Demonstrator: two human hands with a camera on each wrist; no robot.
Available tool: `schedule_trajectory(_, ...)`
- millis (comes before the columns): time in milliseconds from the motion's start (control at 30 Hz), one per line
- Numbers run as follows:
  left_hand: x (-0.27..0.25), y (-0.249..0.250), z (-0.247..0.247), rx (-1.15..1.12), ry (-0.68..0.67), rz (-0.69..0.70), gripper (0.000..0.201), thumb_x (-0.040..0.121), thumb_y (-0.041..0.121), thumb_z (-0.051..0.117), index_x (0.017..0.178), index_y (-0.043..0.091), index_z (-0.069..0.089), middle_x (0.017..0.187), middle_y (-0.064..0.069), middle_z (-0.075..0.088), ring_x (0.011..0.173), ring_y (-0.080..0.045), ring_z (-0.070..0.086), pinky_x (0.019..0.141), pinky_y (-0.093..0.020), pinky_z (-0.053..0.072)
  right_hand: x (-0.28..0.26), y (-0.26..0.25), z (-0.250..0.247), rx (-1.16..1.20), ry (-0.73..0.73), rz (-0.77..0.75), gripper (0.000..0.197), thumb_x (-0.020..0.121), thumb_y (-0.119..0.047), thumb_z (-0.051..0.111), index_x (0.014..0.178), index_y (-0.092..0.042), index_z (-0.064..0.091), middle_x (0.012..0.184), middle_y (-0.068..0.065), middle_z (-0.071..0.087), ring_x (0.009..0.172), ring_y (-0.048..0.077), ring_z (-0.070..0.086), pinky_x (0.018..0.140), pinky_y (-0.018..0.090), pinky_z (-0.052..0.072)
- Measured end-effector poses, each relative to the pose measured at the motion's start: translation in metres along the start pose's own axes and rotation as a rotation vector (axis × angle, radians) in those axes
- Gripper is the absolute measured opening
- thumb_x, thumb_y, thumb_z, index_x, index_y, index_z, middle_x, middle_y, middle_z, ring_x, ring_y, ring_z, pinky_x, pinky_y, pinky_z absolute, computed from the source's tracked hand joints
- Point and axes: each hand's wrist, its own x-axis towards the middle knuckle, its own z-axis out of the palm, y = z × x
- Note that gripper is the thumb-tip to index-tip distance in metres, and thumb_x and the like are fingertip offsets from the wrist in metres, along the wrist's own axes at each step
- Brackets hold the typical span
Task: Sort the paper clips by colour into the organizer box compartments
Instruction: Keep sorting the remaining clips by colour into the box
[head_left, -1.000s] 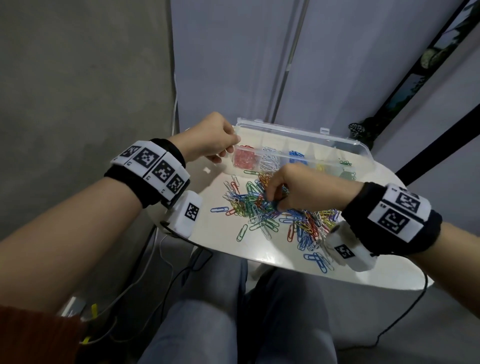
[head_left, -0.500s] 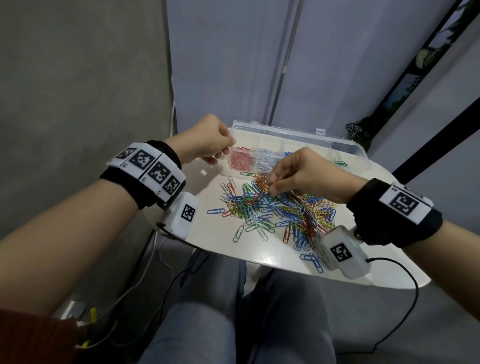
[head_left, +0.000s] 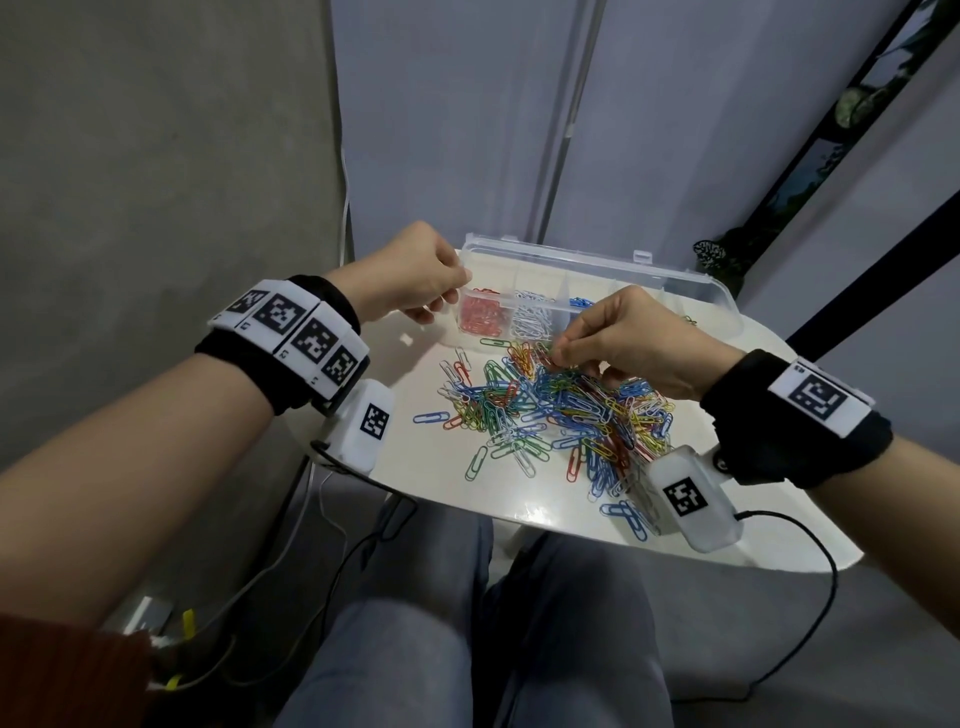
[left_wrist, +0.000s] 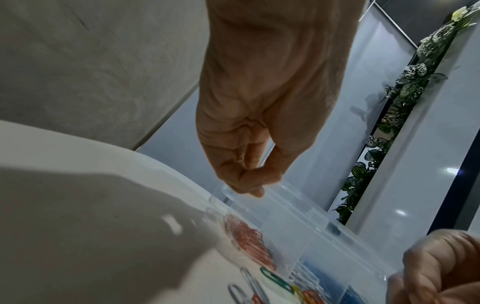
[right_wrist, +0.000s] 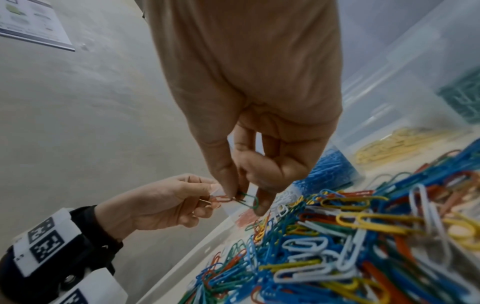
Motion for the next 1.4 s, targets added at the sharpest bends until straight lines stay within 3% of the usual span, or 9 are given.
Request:
schedule_trajectory(100,-0.001,0.000,0.000,0.003,0.002,0.002,0.024,0.099,0.018,0.052,0.099,-0.002,0.065,0.073,-0.006,0.060,0.055,-0.013,0.050,0.038,-0.018,0.044,-0.002,0.000,0.002,-0.046,0.036,-0.007,0.009,0.079,-0.003,0.075,0.081,0.006,0.074,0.071,0.026,0.066,0.051,0.026,0.045,0.039,0.022,0.039)
schedule_trajectory(300,-0.001,0.001,0.000,0.001,0.003,-0.004,0.023,0.099,0.018,0.053,0.098,-0.001,0.065,0.073,-0.006,0.060,0.056,-0.014,0.050,0.038,-0.019,0.044,-0.008,-0.005,0.008,-0.252,0.101,-0.175,0.004,0.080,0.000,0.072,0.077,-0.001,0.073,0.064,0.005,0.066,0.041,-0.002,0.050,0.044,0.012,0.040)
schedule_trajectory(400,-0.001,0.002,0.000,-0.001,0.004,-0.007,0.023,0.099,0.018,0.053,0.098,-0.001,0.065,0.073,-0.007,0.060,0.056,-0.014,0.050,0.038,-0.018,0.045,-0.013,-0.007,0.012,-0.357,-0.104,-0.229,0.006,0.078,-0.002,0.075,0.080,-0.007,0.074,0.073,0.004,0.073,0.060,0.006,0.064,0.062,0.021,0.054)
schedule_trajectory(533,-0.002,0.002,0.001,-0.002,0.004,-0.006,0.022,0.099,0.018,0.053,0.098,-0.001,0.064,0.074,-0.007,0.059,0.057,-0.014,0.050,0.039,-0.018,0.045,-0.025,-0.004,0.027,-0.569,-0.335,-0.259,0.014,0.075,-0.004,0.079,0.087,-0.012,0.077,0.079,-0.006,0.074,0.066,-0.002,0.065,0.064,0.012,0.052)
schedule_trajectory(733,-0.002,0.003,0.000,-0.001,0.003,-0.001,0.021,0.100,0.018,0.052,0.101,0.000,0.063,0.076,-0.007,0.059,0.058,-0.014,0.050,0.038,-0.017,0.045,-0.027,0.013,0.044,-0.740,-0.125,-0.258,0.013,0.070,-0.008,0.081,0.079,-0.007,0.072,0.075,0.003,0.069,0.062,0.009,0.058,0.061,0.024,0.049)
schedule_trajectory(800,-0.002,0.003,0.000,0.001,0.004,-0.002,0.021,0.100,0.018,0.052,0.100,0.001,0.064,0.076,-0.007,0.060,0.057,-0.013,0.050,0.038,-0.017,0.044,-0.026,0.014,0.044,-0.721,-0.074,-0.243,0.012,0.072,-0.010,0.081,0.079,-0.006,0.073,0.074,0.004,0.070,0.058,0.006,0.057,0.056,0.019,0.044)
schedule_trajectory(967,-0.002,0.002,0.000,-0.005,0.006,-0.001,0.020,0.099,0.017,0.052,0.100,0.000,0.064,0.074,-0.006,0.060,0.056,-0.013,0.050,0.038,-0.018,0.044,-0.024,0.014,0.046,-0.667,-0.051,-0.231,0.006,0.075,-0.010,0.078,0.073,-0.006,0.075,0.062,0.003,0.070,0.048,0.003,0.059,0.051,0.011,0.044)
schedule_trajectory(1100,-0.002,0.003,0.000,-0.007,0.007,0.000,0.020,0.099,0.017,0.052,0.099,0.000,0.064,0.074,-0.006,0.059,0.056,-0.013,0.050,0.038,-0.017,0.044,-0.025,0.011,0.048,-0.731,-0.033,-0.264,0.007,0.078,-0.009,0.073,0.071,-0.008,0.074,0.063,0.003,0.069,0.051,0.004,0.055,0.059,0.026,0.050)
schedule_trajectory(1400,-0.002,0.003,0.000,-0.022,0.001,-0.006,0.019,0.099,0.017,0.053,0.097,0.001,0.064,0.073,-0.006,0.059,0.054,-0.012,0.049,0.038,-0.019,0.044,-0.020,0.012,0.041,-0.808,-0.004,-0.284,0.016,0.081,-0.014,0.069,0.066,-0.010,0.063,0.064,0.001,0.062,0.059,0.016,0.053,0.058,0.030,0.045)
